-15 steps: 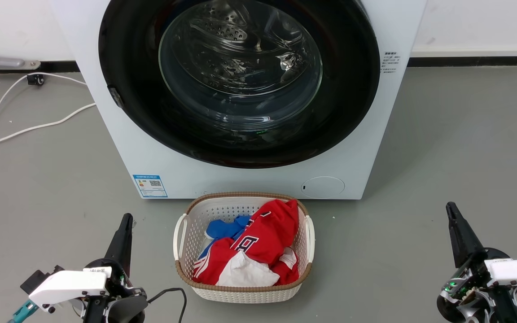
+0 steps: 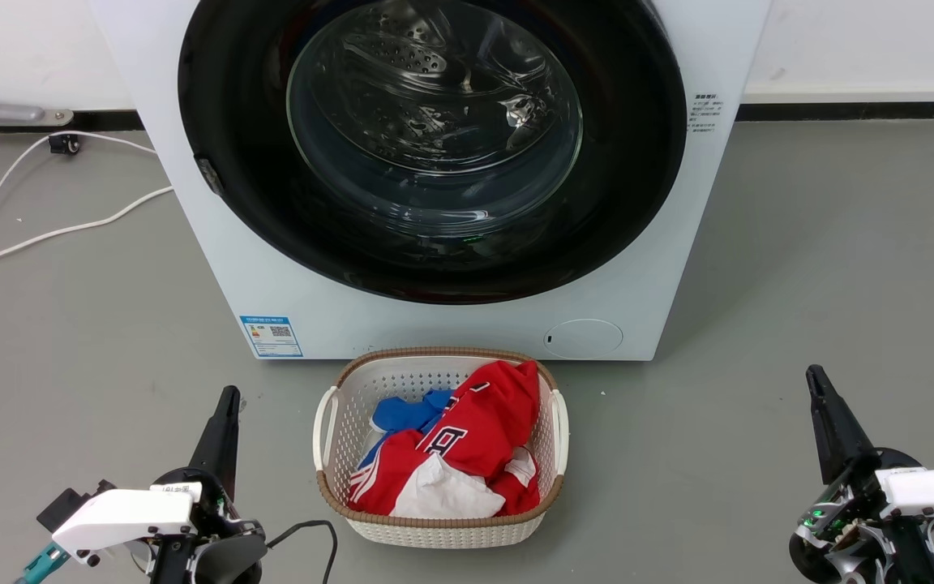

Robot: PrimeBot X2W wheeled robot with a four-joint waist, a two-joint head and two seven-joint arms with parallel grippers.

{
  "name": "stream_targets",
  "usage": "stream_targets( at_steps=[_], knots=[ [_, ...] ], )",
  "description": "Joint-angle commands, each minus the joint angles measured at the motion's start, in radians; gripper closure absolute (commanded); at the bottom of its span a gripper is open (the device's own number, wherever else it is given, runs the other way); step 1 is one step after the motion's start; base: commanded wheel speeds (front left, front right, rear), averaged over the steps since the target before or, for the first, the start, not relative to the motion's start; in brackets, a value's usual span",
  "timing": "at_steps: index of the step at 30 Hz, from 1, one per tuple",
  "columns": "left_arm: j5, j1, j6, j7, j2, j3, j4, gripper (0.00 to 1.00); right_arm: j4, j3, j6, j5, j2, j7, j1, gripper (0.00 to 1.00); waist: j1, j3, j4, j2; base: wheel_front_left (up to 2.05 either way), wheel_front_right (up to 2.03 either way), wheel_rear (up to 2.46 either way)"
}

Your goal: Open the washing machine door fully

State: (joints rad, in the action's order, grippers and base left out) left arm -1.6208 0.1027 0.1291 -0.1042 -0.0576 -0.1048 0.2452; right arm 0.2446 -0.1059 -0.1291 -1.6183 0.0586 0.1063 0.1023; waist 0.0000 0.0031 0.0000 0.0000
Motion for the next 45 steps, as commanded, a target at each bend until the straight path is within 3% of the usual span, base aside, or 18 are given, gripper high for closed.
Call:
stream_targets(
  at_steps=[1,8,9,27,45],
  knots=[
    [0.006,0.010,0.003,-0.006,0.001,-0.003,0.001,1.00,0.001,-0.002,-0.003,0.004,-0.004,0.003,0.011,1.00,0.0000,0.000,0.000,0.0000,0.00,0.00,0.00],
    [0.007,0.010,0.003,-0.005,0.002,-0.003,0.001,1.00,0.001,-0.003,-0.003,0.005,-0.004,0.004,0.011,1.00,0.0000,0.000,0.000,0.0000,0.00,0.00,0.00],
    [0.008,0.010,0.003,-0.005,0.002,-0.004,0.001,0.00,0.001,-0.003,-0.003,0.006,-0.004,0.004,0.011,0.00,0.0000,0.000,0.000,0.0000,0.00,0.00,0.00],
    [0.074,-0.015,0.000,0.069,-0.015,0.101,-0.043,0.00,-0.058,0.039,0.000,0.102,0.000,-0.073,-0.048,0.00,0.0000,-0.003,0.000,0.0000,0.00,0.00,0.00],
    [0.479,-0.017,0.001,0.143,-0.039,0.174,-0.120,0.00,-0.156,0.084,-0.001,0.544,0.016,-0.139,-0.073,0.00,0.0000,-0.008,0.006,0.0000,0.00,0.00,0.00]
  ],
)
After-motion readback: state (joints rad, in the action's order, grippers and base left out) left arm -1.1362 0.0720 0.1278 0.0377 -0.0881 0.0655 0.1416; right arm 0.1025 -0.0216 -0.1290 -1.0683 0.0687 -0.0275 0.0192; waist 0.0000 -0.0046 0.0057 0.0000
